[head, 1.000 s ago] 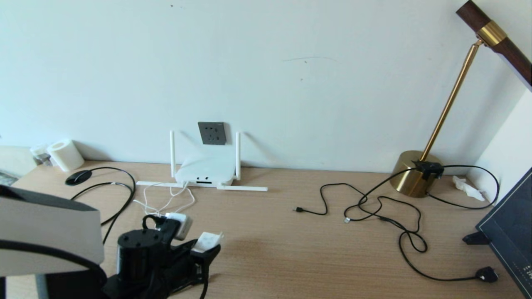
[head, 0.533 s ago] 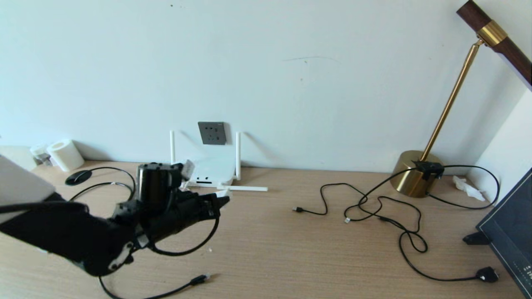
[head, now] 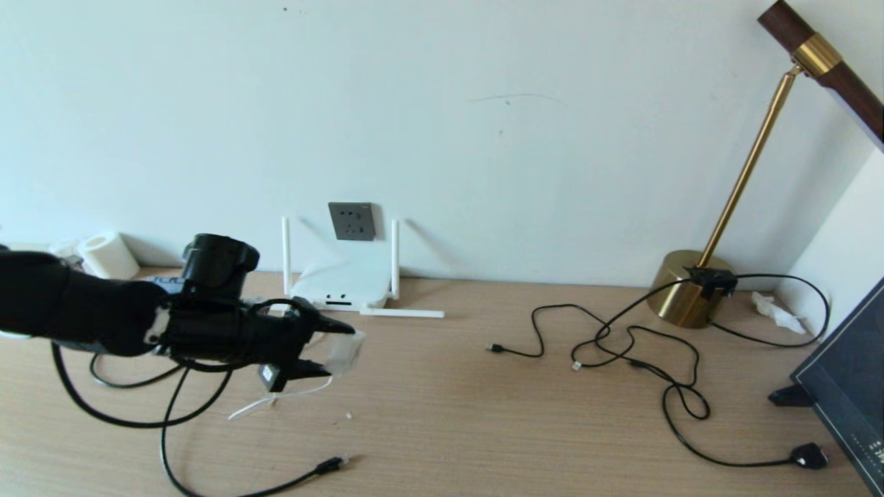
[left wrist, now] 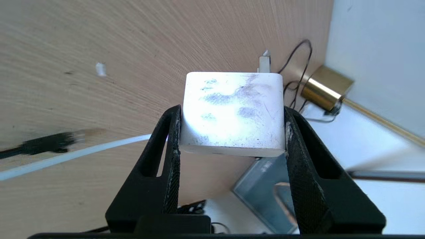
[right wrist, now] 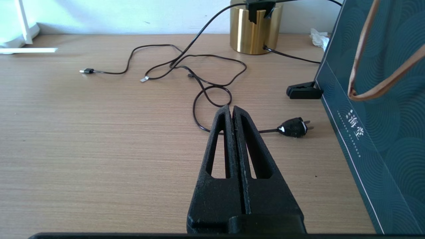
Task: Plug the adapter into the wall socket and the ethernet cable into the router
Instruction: Plug plug into socket
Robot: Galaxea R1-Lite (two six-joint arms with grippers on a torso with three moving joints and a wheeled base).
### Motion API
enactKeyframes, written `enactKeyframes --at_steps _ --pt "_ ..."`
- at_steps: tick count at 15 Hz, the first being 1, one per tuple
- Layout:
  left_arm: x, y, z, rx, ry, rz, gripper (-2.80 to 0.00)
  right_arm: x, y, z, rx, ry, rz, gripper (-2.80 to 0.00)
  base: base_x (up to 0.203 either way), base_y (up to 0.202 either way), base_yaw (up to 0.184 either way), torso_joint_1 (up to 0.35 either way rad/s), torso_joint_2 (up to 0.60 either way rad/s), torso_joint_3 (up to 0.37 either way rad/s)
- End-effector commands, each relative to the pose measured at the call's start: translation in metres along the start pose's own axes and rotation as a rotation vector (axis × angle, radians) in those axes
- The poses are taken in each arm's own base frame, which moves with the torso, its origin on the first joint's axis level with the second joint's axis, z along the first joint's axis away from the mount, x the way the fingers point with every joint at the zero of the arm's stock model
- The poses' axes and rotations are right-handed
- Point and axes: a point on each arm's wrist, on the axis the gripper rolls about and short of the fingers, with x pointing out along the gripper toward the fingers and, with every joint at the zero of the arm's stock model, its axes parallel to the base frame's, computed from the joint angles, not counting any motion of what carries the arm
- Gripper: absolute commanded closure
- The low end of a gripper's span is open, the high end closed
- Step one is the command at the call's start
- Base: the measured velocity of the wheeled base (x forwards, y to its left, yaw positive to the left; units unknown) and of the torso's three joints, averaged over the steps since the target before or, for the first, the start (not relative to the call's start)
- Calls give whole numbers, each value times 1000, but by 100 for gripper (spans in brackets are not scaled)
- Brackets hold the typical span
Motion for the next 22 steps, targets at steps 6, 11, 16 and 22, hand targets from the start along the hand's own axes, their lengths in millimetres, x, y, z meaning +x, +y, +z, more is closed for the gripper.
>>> enactKeyframes --at_steps 6,11,16,22 --pt "9 35 37 -172 9 91 0 0 0 0 0 2 0 0 0 0 0 0 0 0" --pt "-3 44 53 -269 0 139 0 0 0 0 0 2 0 0 0 0 0 0 0 0" --pt "-3 65 43 -311 27 184 0 0 0 0 0 2 0 0 0 0 0 0 0 0" --pt "-4 70 43 -334 83 152 0 0 0 0 0 2 0 0 0 0 0 0 0 0"
